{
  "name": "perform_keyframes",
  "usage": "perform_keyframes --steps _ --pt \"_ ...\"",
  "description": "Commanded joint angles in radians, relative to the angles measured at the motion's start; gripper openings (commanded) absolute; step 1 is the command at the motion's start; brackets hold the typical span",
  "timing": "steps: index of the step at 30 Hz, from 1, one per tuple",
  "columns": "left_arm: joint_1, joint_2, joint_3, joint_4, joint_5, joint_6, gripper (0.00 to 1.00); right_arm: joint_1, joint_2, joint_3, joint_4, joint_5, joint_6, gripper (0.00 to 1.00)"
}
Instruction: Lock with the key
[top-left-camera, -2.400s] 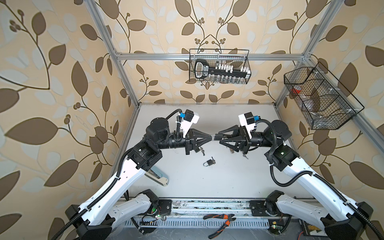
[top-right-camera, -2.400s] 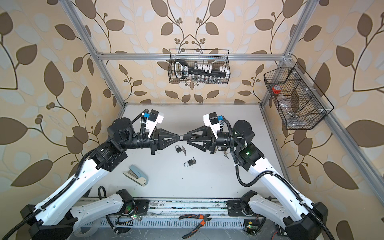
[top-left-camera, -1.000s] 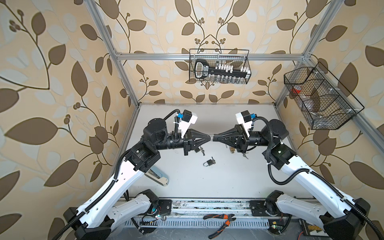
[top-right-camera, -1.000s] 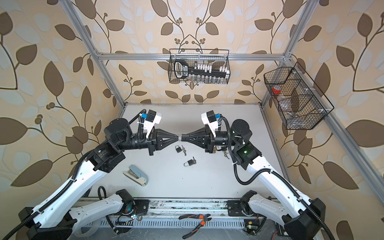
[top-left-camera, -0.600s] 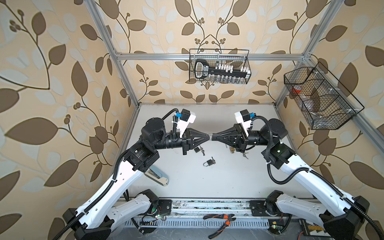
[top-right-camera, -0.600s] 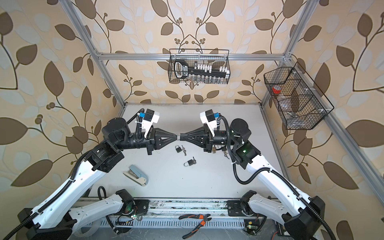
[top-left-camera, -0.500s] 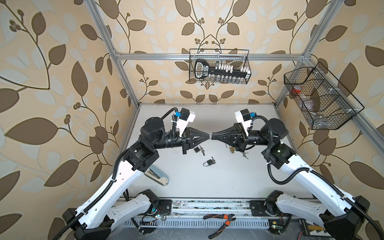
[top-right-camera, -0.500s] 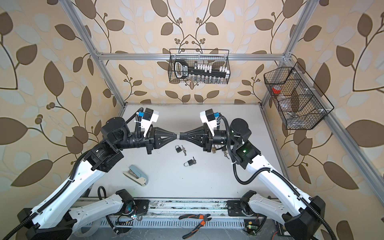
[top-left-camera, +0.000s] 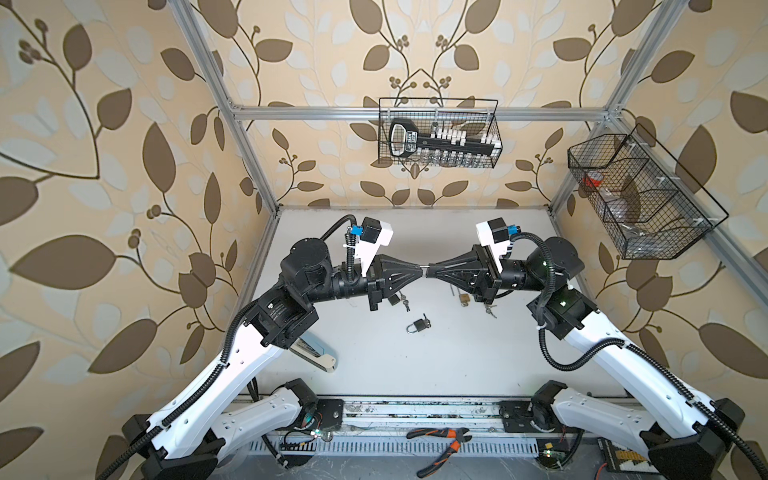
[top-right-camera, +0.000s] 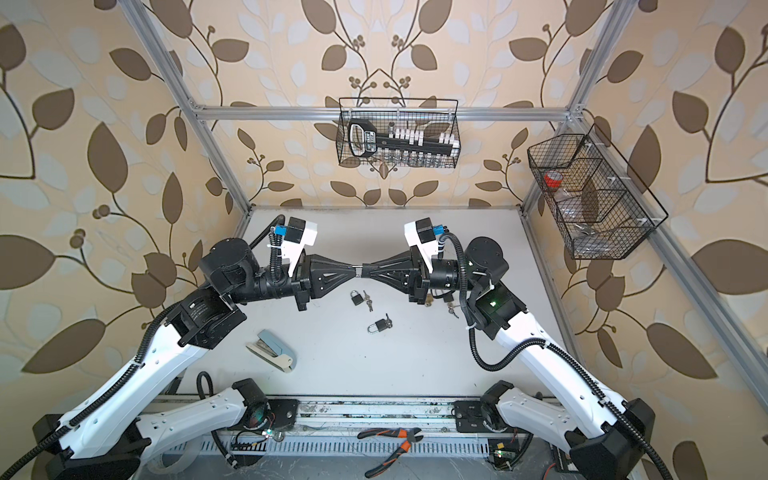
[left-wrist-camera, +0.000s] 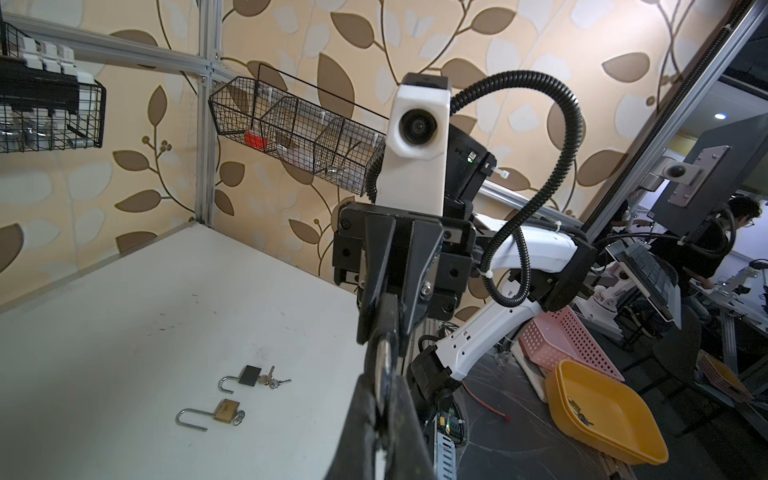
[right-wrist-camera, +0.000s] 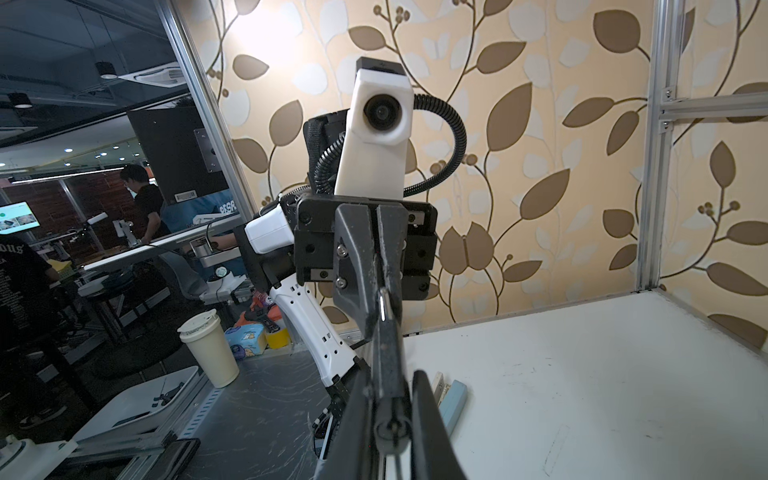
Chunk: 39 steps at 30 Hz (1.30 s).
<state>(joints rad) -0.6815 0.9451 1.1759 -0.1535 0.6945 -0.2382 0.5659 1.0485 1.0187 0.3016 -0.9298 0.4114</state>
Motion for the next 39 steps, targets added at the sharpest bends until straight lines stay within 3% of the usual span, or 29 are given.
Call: perform_keyframes --steps 1,5,8,15,22,25,28,31,39 --pt "-0.029 0.01 -0.001 -0.015 0.077 0.027 0.0 -0.008 0.023 -0.009 0.043 0.022 0.034 0.0" --pt "-0.061 0.11 0.013 0.012 0.155 0.005 0.0 0.085 0.069 0.044 -0.016 0.089 -0.032 0.0" --pt "-0.098 0.156 -0.005 0.064 0.152 -0.012 0.0 0.144 0.096 0.063 0.003 0.108 -0.045 0.0" --pt "-0.088 0.062 -0.053 0.074 0.054 -0.005 0.0 0.075 0.025 -0.011 0.084 0.119 0.005 0.0" --pt "-0.016 -0.01 -0.08 0.116 0.074 -0.061 0.0 0.019 -0.036 -0.068 0.131 0.073 0.012 0.02" --pt "-0.016 -0.012 -0.088 0.164 0.081 -0.096 0.0 0.02 -0.032 -0.076 0.173 0.035 0.04 0.52" --pt "-0.016 -0.021 -0.114 0.239 0.072 -0.142 0.0 0.021 -0.048 -0.095 0.216 0.041 0.053 0.71" --pt "-0.016 -0.036 -0.133 0.287 0.042 -0.168 0.0 0.02 -0.063 -0.103 0.222 0.065 0.054 0.78" --pt "-0.017 -0.056 -0.154 0.425 0.014 -0.246 0.0 0.027 -0.043 -0.118 0.228 0.09 0.088 0.82"
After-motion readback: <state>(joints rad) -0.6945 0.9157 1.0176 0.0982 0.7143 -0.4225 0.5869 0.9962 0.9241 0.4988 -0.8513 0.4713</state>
